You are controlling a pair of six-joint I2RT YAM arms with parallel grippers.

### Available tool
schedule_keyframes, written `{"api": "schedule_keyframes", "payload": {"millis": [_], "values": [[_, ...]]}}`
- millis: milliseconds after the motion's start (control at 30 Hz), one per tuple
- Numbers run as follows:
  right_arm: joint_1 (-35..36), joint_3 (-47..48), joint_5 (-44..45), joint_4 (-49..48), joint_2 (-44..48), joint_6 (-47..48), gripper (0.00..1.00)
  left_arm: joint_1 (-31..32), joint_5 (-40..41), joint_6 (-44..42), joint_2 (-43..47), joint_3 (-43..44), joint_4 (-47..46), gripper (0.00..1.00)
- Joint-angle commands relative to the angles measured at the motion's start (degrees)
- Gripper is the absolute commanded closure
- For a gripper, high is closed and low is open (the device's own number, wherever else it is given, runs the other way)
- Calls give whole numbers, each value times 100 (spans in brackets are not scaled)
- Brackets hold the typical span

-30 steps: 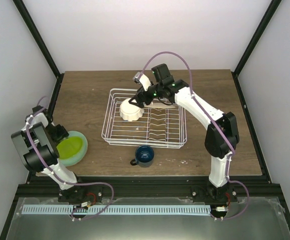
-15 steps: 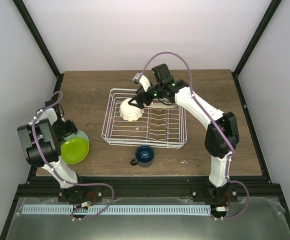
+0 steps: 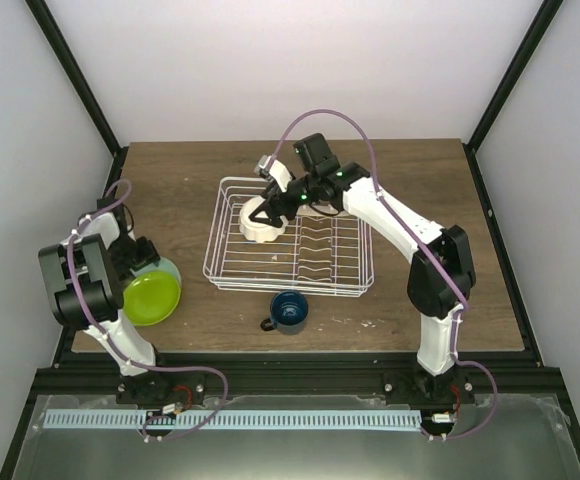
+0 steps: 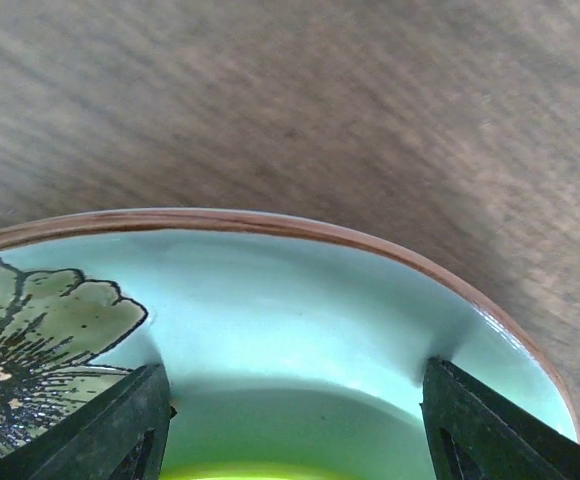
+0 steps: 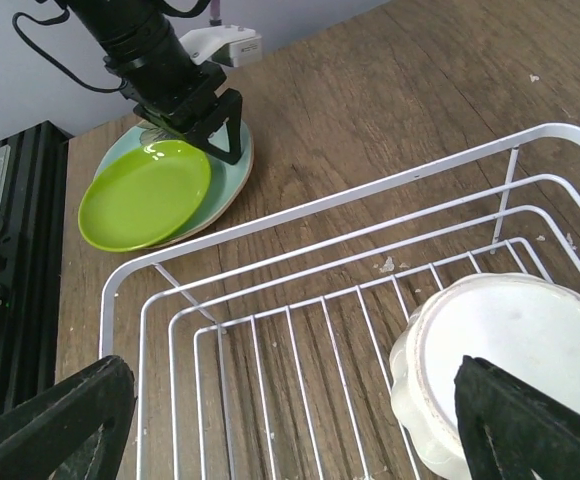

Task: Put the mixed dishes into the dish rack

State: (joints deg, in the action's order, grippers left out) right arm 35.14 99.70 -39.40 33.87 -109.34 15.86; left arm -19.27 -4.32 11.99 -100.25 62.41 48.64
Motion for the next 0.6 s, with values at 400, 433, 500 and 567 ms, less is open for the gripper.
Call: {"api": "schedule_keyframes", "payload": {"millis": [400, 433, 500, 567], "values": [[29, 138, 300, 210, -88, 162, 11, 562, -228, 155, -1209, 969, -585, 30], [29, 137, 316, 216, -90, 165, 11, 576, -223, 157, -1265, 1086, -578, 30], [31, 137, 358, 242, -86, 171, 11, 595, -216, 153, -1395, 1287, -559, 30], [29, 129, 408, 257, -86, 174, 11, 599, -210, 158, -1514, 1474, -549, 30]]}}
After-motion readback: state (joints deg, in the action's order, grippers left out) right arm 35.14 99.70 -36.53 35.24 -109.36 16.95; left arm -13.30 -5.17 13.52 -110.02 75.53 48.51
